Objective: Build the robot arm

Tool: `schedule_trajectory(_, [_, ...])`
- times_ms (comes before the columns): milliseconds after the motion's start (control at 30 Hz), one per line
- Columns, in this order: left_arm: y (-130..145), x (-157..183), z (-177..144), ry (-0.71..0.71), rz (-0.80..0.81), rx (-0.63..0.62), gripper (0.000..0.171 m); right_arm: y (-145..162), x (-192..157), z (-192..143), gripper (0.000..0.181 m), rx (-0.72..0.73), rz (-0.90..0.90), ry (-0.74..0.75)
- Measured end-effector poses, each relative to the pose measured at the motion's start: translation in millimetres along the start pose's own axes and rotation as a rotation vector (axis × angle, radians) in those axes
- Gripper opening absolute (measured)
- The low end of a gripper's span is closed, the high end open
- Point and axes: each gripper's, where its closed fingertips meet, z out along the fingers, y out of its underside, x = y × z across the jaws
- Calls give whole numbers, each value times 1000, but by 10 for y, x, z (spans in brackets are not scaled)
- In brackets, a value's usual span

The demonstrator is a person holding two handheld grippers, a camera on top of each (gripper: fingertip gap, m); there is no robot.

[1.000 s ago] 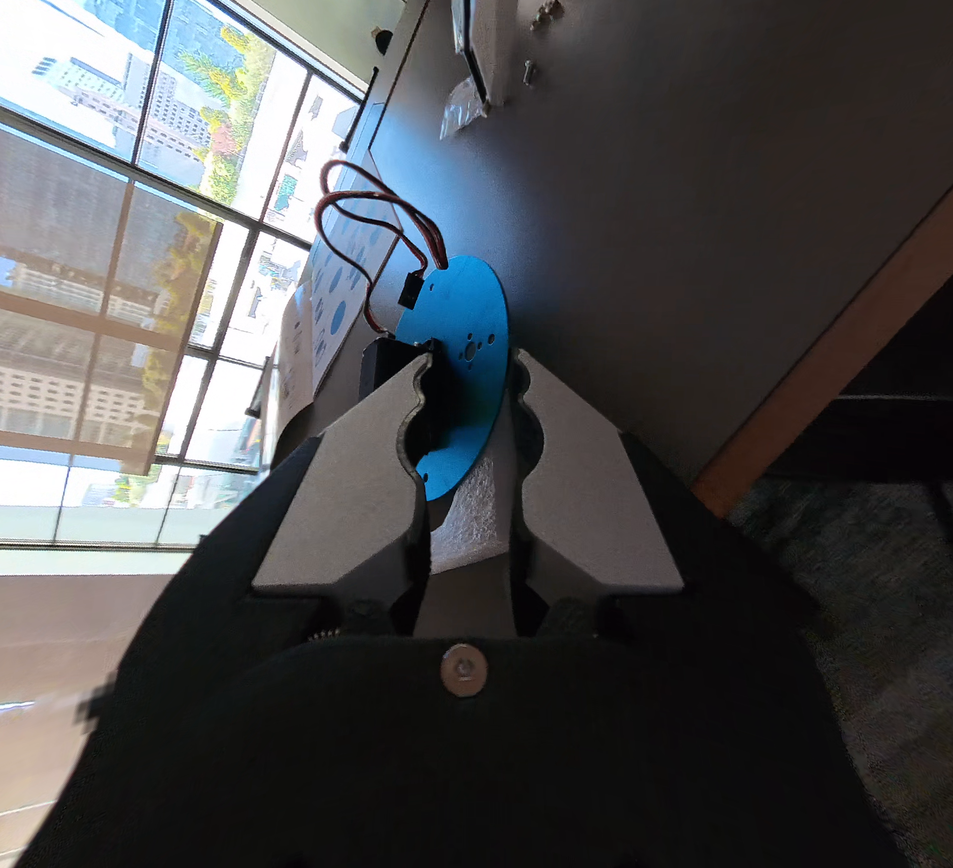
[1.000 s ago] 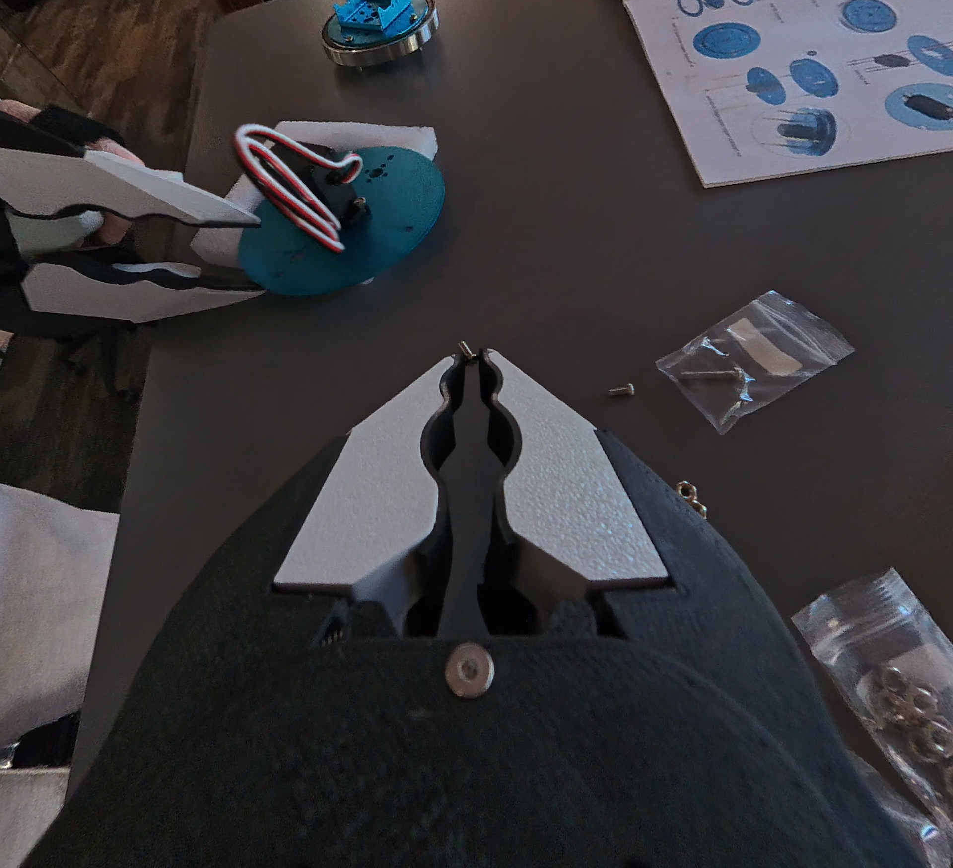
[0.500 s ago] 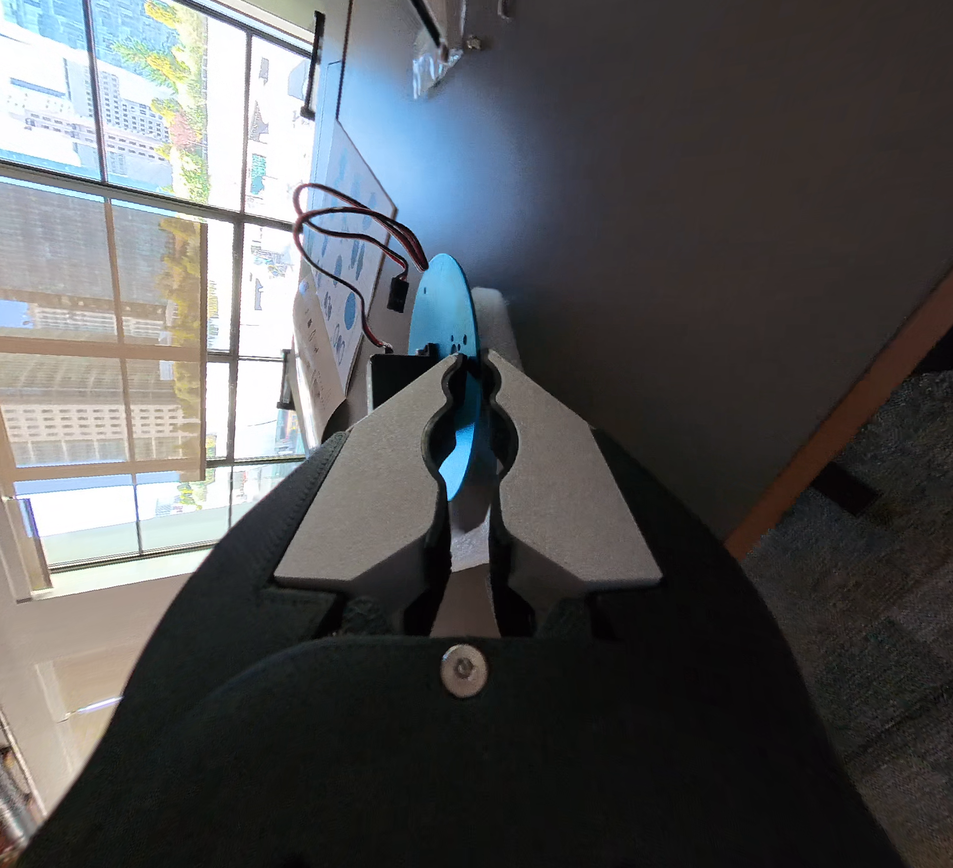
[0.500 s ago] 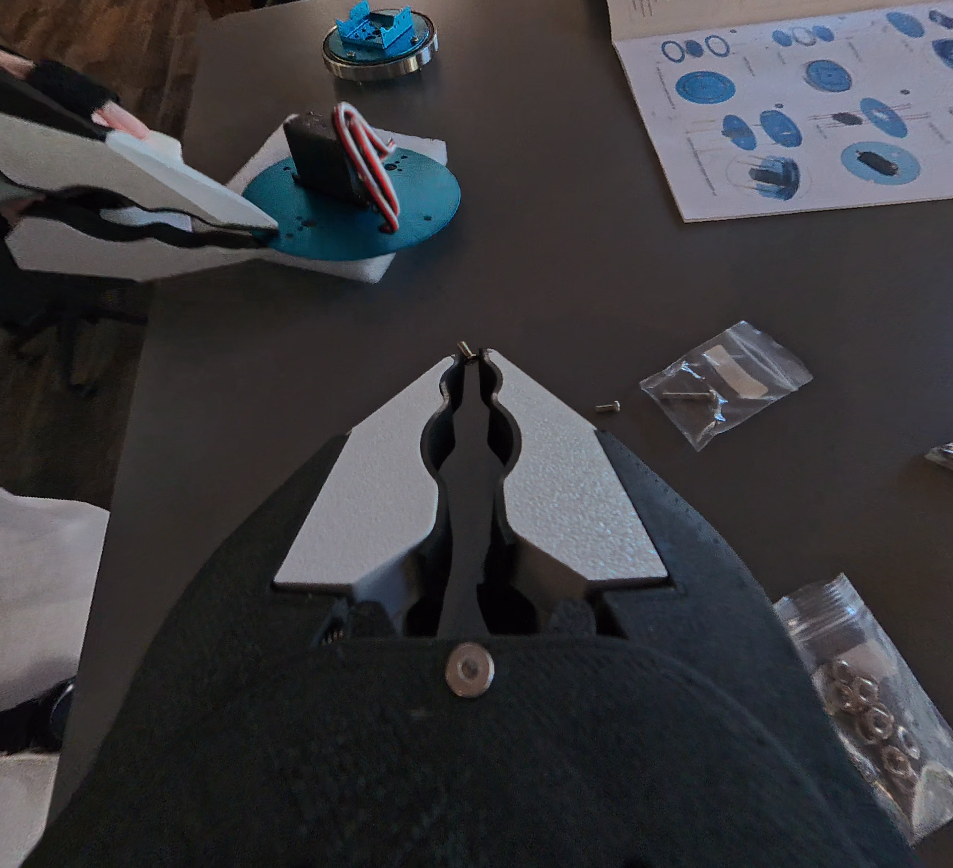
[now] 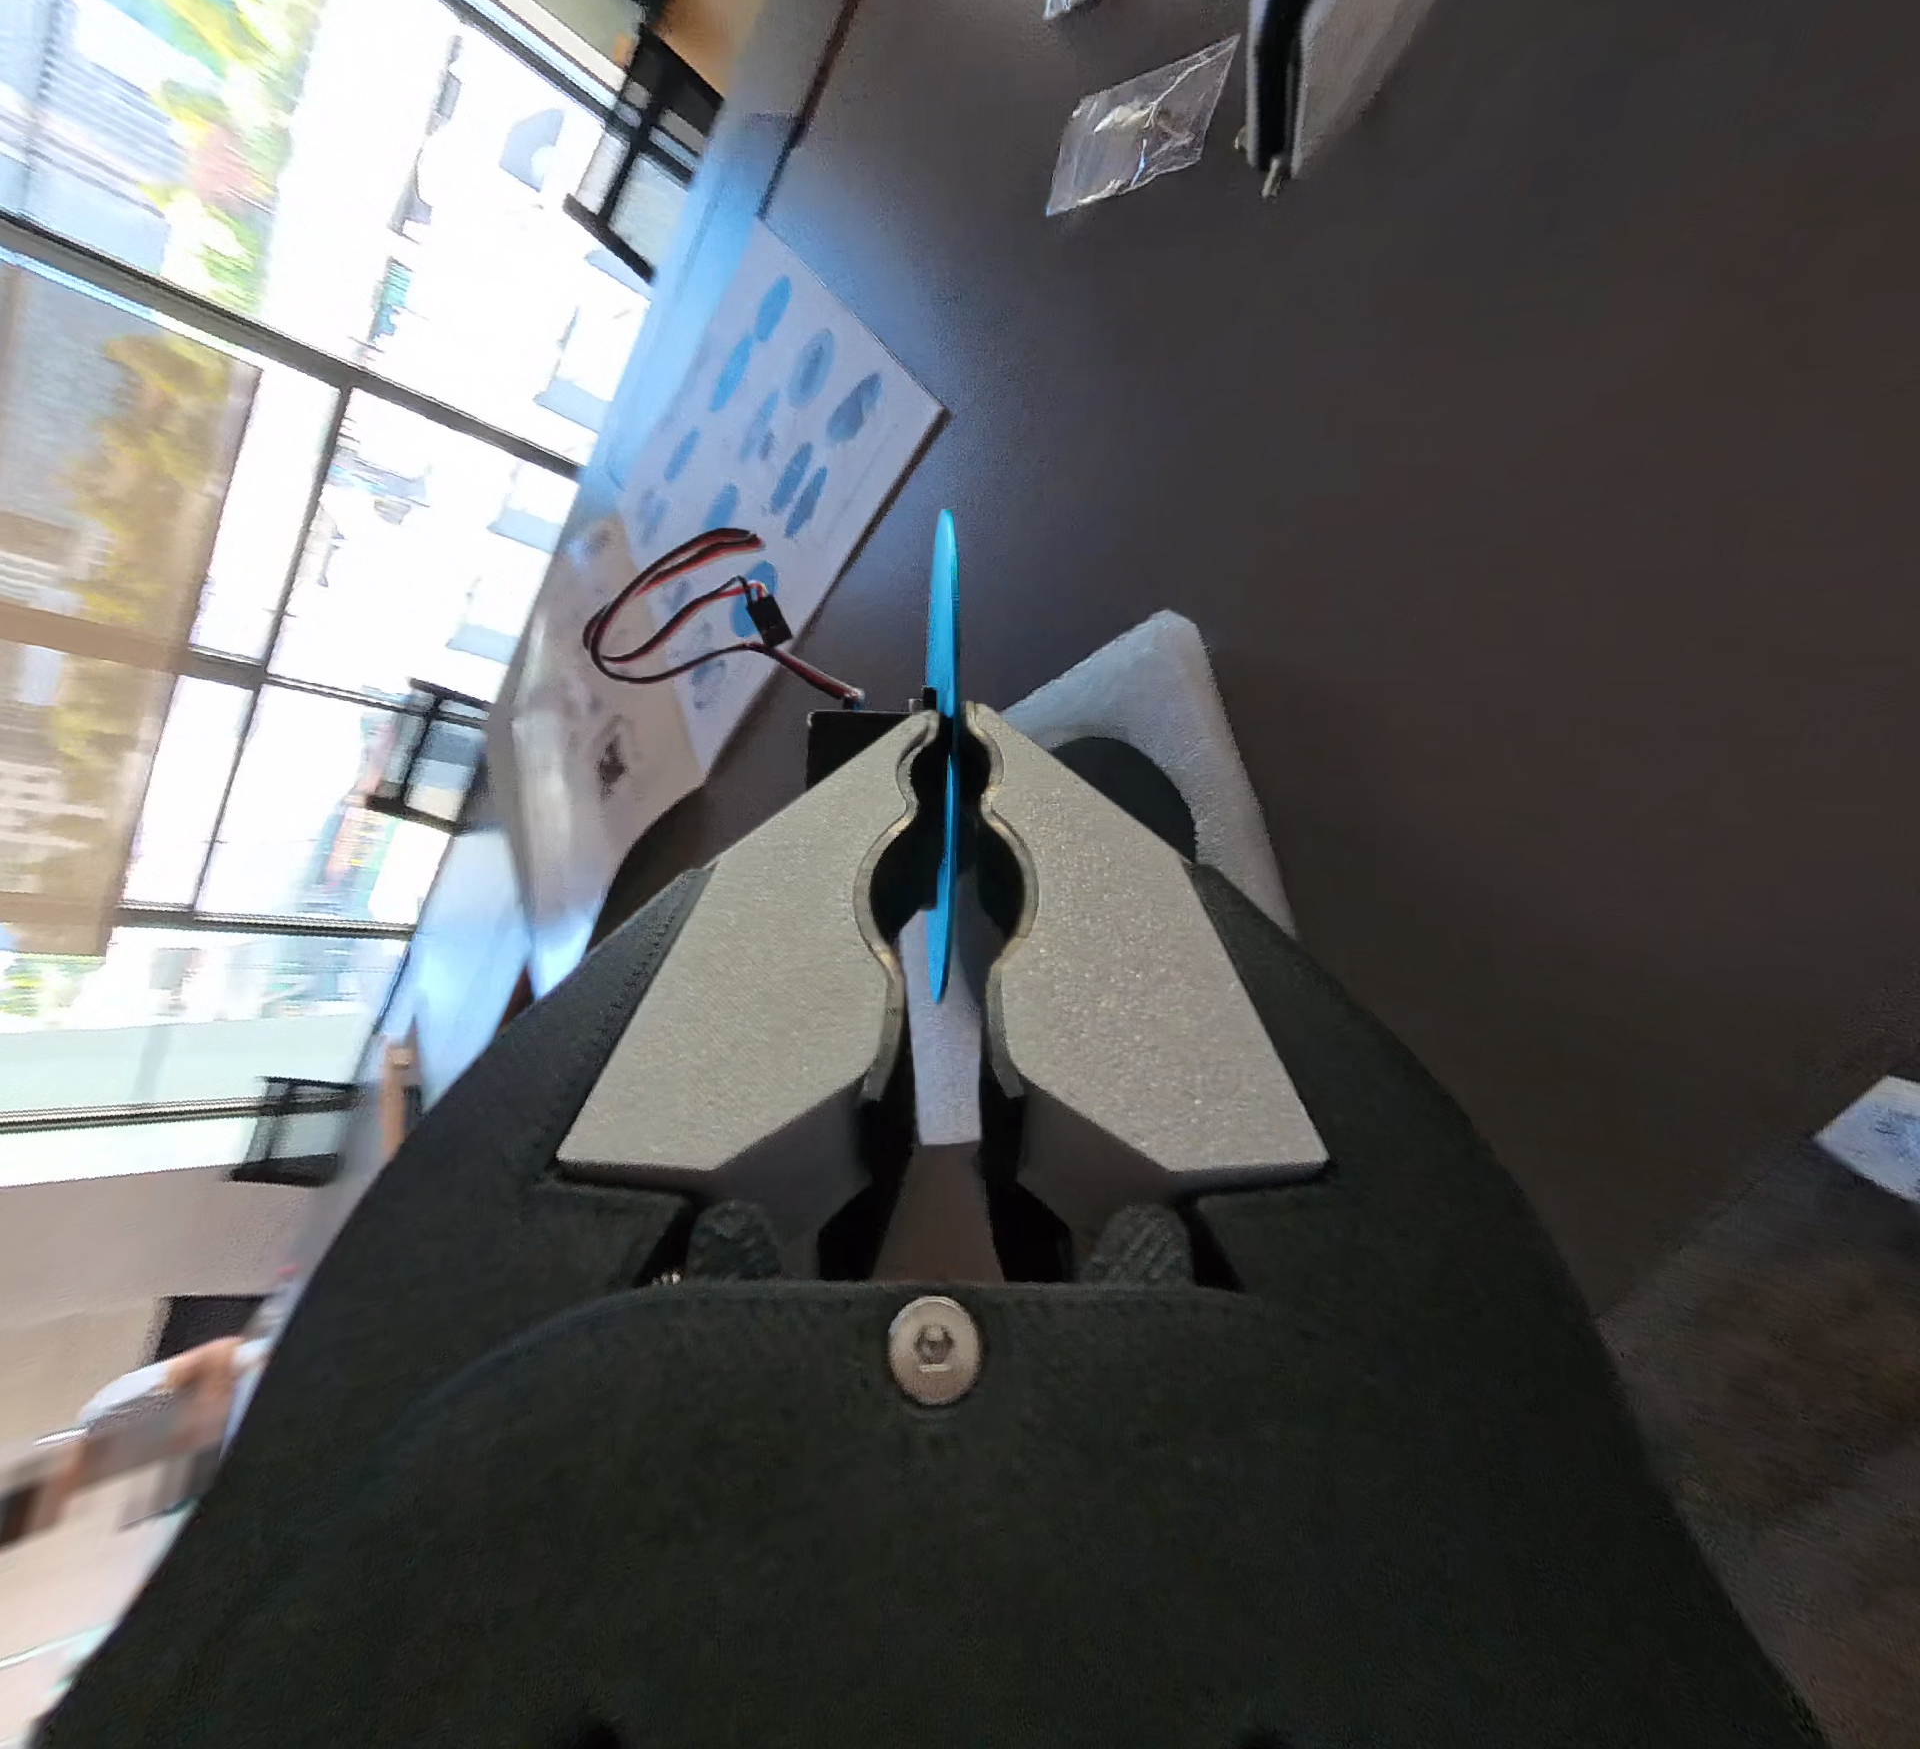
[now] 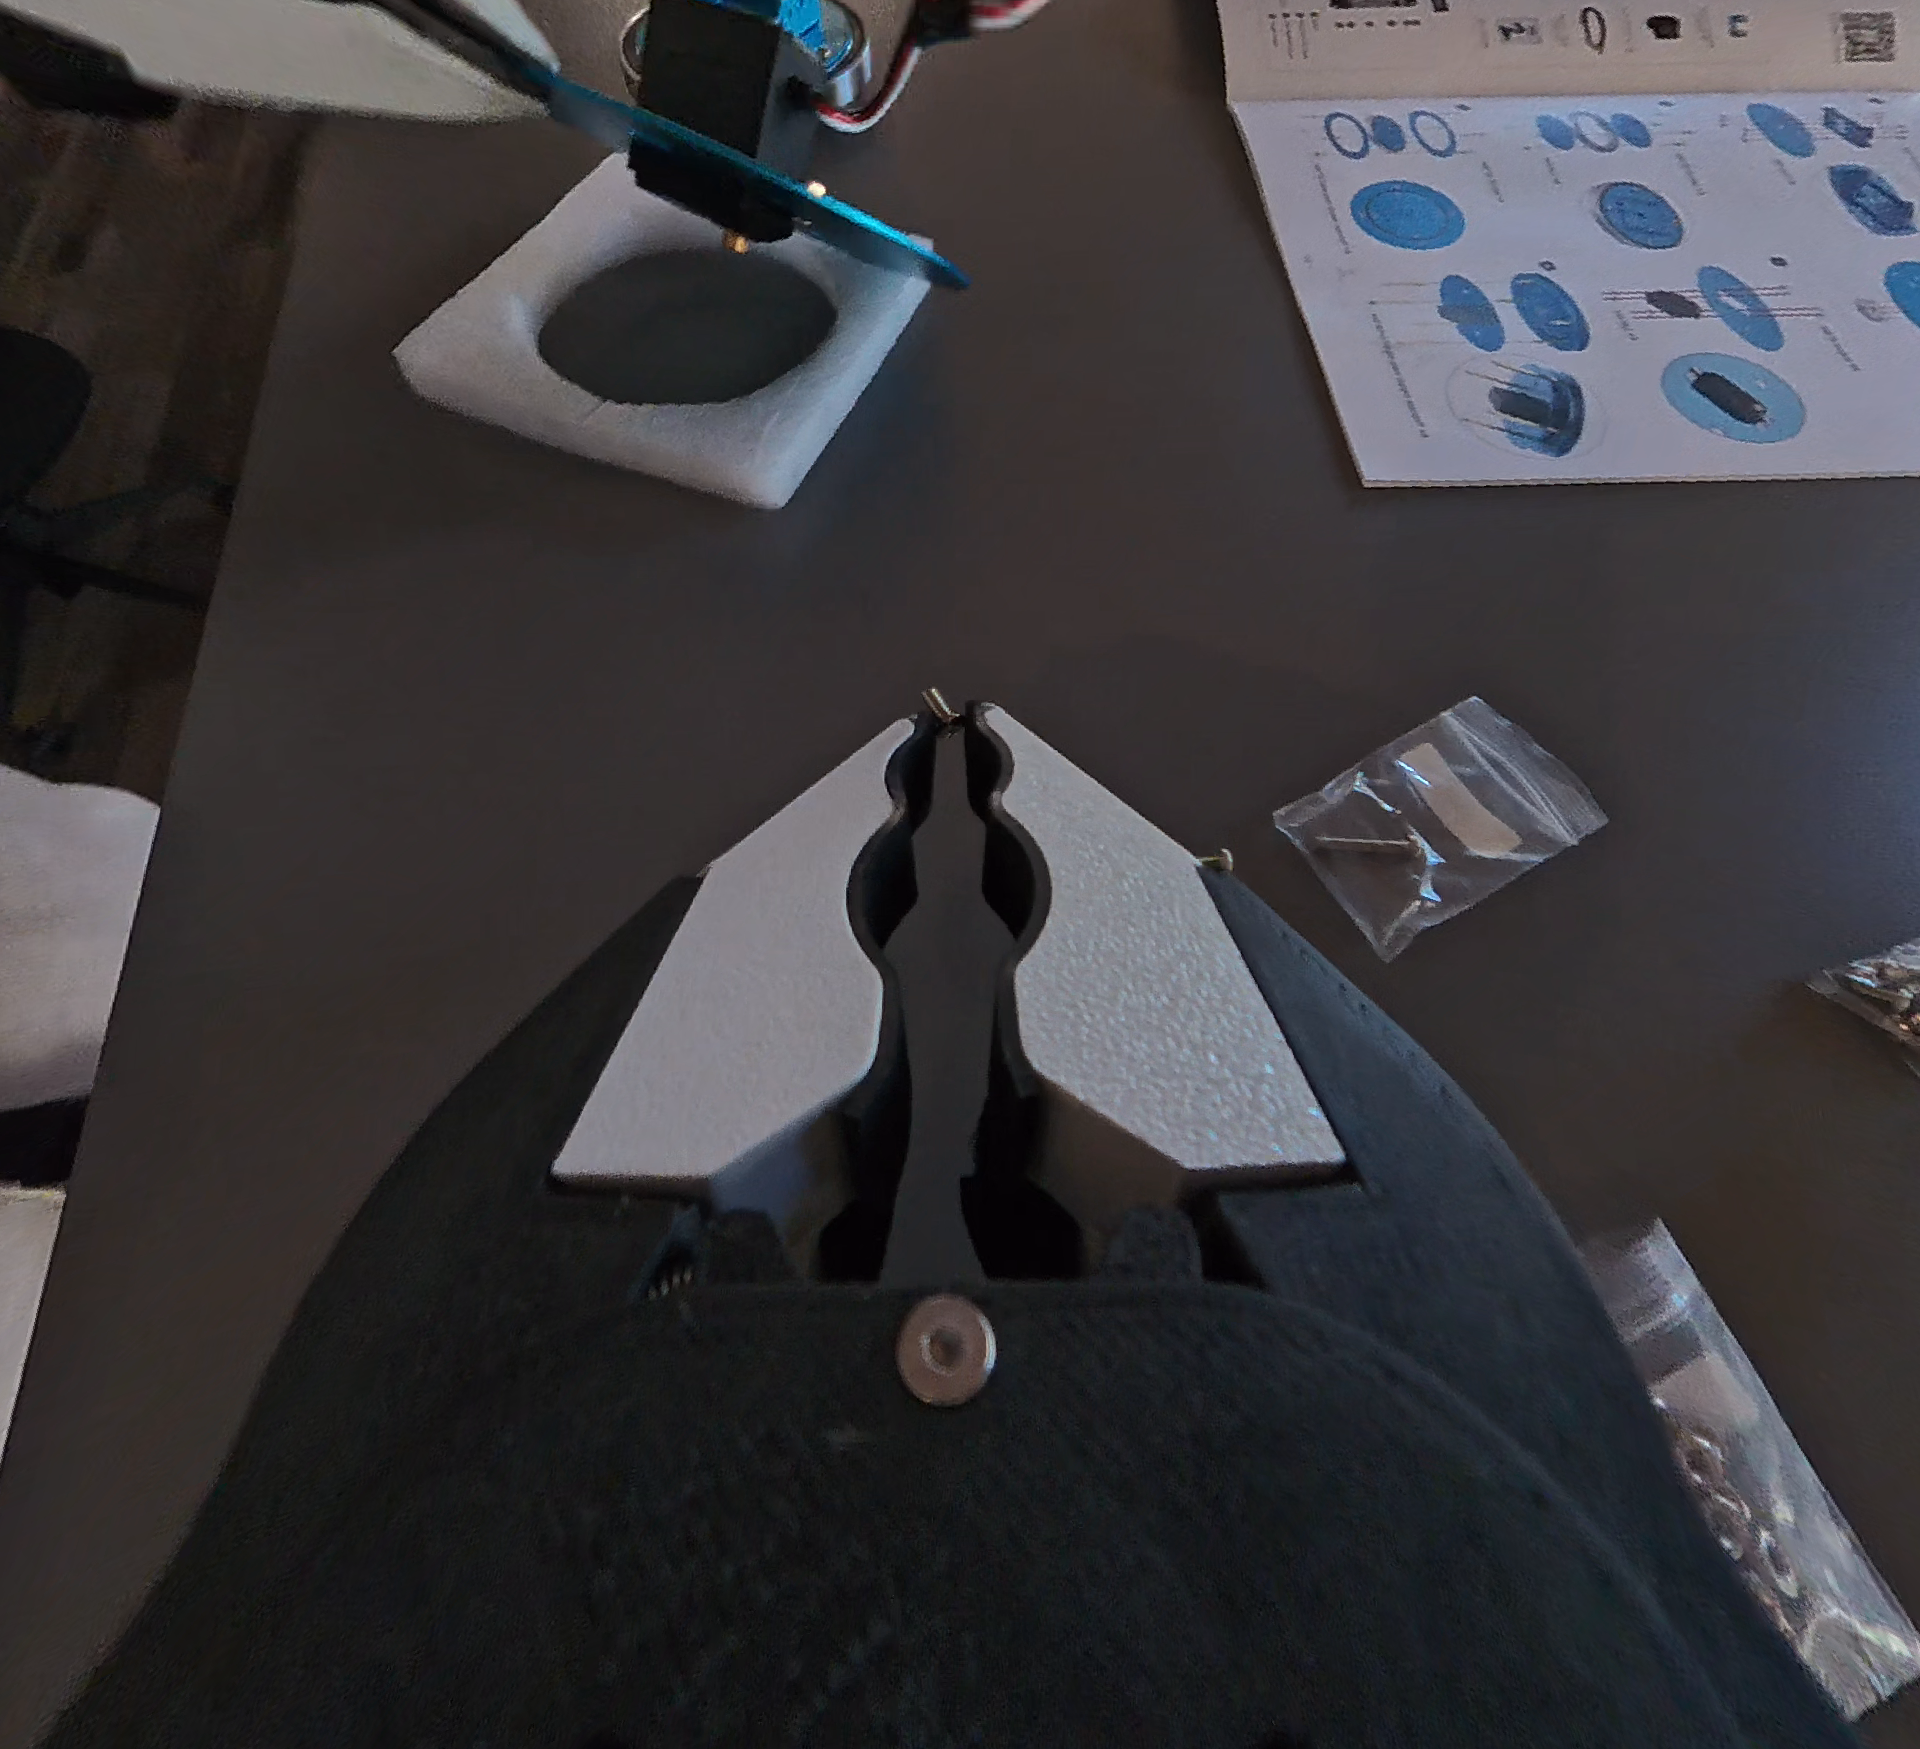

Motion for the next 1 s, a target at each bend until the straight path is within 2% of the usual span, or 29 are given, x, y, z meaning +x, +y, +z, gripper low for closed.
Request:
schedule_trajectory(133, [9, -251, 25, 76, -113, -14, 0, -4, -114, 81, 4, -5, 0, -39])
schedule_trajectory(267, [-14, -435, 111, 191, -256, -51, 0, -172, -350, 189, 4, 53, 135, -161])
schedule_trajectory(400, [-53, -541, 220, 225, -336, -142, 0, -269, -487, 298, 4, 75, 232, -236])
schedule_trajectory(533, [-121, -568, 328, 233, -362, -248, 0, -465, -582, 415, 4, 117, 357, -306])
schedule_trajectory(700, [-200, -546, 460, 227, -366, -356, 0, -677, -616, 662, 4, 162, 618, -394])
schedule_trajectory(867, [-243, -490, 498, 202, -355, -415, 0, -507, -571, 768, 4, 83, 696, -443])
schedule_trajectory(1000, [-259, -439, 495, 177, -344, -420, 0, -389, -531, 845, 4, -23, 616, -422])
